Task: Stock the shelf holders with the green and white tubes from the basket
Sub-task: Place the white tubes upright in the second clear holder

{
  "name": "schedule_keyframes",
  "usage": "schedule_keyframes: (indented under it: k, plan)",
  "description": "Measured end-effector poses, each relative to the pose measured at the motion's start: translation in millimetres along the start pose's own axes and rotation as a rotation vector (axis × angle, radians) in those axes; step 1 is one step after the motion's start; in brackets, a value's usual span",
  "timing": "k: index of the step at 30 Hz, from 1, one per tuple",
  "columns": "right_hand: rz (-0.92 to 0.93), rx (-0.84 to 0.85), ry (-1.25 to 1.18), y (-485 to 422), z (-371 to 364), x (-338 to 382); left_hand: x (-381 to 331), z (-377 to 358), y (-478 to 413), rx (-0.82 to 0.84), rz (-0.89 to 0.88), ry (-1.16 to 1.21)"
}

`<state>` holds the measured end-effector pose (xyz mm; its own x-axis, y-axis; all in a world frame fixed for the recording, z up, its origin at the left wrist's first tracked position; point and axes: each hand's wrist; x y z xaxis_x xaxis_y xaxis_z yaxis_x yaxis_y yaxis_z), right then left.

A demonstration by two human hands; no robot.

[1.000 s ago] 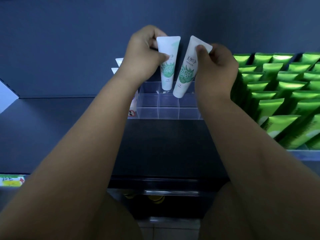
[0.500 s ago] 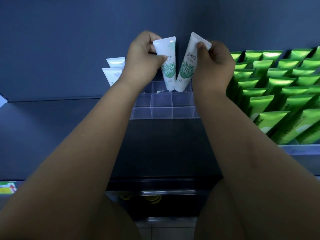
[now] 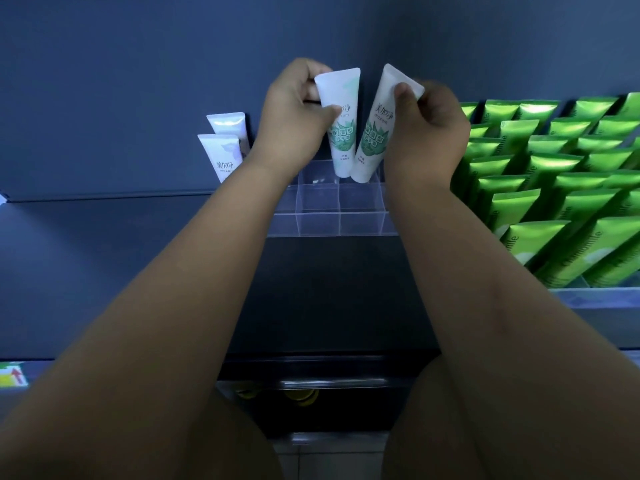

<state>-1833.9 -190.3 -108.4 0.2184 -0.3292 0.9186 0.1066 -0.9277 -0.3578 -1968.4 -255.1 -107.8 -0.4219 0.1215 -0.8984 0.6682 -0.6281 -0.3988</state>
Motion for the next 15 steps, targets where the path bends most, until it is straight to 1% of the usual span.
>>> schedule_keyframes:
  k: [4,8,13,15]
  plan:
    - [-0.01,0.005,0.014,0.6,1.1,-0.8,4.4,-2.3,-5.7,0.001,0.017,0.001]
    - [-0.014,0.038,0.017,1.8,-0.1,-3.7,16.2,-10.2,-4.4,0.089,0.044,-0.06]
    - [-0.033,0.121,-0.007,0.4,-1.0,-5.8,22.6,-19.3,-10.3,0.173,0.037,-0.256]
    - [-0.038,0.142,-0.01,-0.9,1.2,-5.4,22.2,-18.7,-14.5,0.189,0.031,-0.277]
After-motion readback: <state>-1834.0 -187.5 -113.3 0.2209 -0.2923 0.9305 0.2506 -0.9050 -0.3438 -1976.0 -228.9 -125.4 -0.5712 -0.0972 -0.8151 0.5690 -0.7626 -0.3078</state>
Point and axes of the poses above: each hand's wrist, its own y-axis away from the middle knuckle, its own z-axis out of the back of the hand, x = y × z, and after that the axes turned 2 degrees about z, right-handed
